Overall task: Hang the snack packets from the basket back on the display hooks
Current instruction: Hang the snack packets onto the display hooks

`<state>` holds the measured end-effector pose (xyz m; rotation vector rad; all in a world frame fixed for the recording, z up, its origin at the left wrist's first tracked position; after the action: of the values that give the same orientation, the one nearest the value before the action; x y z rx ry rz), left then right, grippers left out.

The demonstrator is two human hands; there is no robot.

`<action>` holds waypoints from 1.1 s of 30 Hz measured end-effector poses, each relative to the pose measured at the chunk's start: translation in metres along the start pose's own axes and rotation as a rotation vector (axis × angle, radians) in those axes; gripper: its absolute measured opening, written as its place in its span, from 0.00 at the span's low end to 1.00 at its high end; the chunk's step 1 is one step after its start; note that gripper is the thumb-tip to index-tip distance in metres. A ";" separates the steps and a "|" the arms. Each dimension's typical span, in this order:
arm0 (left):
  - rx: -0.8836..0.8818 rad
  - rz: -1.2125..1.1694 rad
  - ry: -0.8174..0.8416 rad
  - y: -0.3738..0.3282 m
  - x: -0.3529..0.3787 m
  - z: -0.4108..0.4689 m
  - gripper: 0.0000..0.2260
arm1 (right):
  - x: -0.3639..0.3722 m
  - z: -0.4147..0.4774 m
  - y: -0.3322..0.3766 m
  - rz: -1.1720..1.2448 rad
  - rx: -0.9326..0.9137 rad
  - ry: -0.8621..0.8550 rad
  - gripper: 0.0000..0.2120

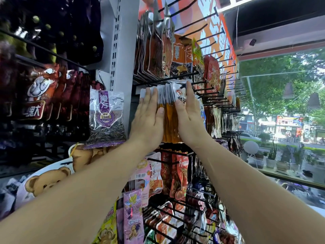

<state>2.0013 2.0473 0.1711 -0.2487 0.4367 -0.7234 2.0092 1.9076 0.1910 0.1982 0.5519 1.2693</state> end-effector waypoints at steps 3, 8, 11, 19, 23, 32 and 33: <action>-0.016 0.033 -0.025 -0.004 -0.002 -0.003 0.30 | -0.004 -0.003 -0.002 -0.051 -0.013 -0.010 0.28; 0.009 -0.032 -0.065 -0.001 -0.005 0.000 0.25 | -0.005 -0.003 0.004 -0.081 -0.030 -0.015 0.31; -0.006 -0.101 -0.088 0.005 -0.003 -0.002 0.25 | -0.006 -0.002 0.009 -0.070 -0.052 -0.021 0.35; -0.116 -0.040 -0.260 0.006 -0.012 -0.013 0.25 | 0.003 -0.004 0.006 -0.115 -0.028 0.083 0.29; -0.079 0.052 -0.265 0.005 -0.016 -0.009 0.18 | 0.001 -0.002 0.006 -0.116 -0.025 0.084 0.28; -0.105 0.098 -0.080 -0.005 -0.003 0.008 0.28 | 0.002 0.002 0.008 -0.083 -0.025 0.045 0.26; -0.128 0.122 -0.081 -0.003 -0.004 0.010 0.28 | 0.001 0.002 0.008 -0.082 -0.025 0.047 0.25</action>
<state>2.0018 2.0485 0.1824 -0.3670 0.4176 -0.5646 2.0039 1.9113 0.1960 0.1234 0.5788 1.2035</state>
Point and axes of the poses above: each hand's wrist, its own z-axis towards the middle knuckle, its own x-axis out of the palm, y = z × x, the point moved 5 cm from there along z, towards the middle knuckle, and after that the axes turned 3 degrees about -z, right-handed, at the moved point
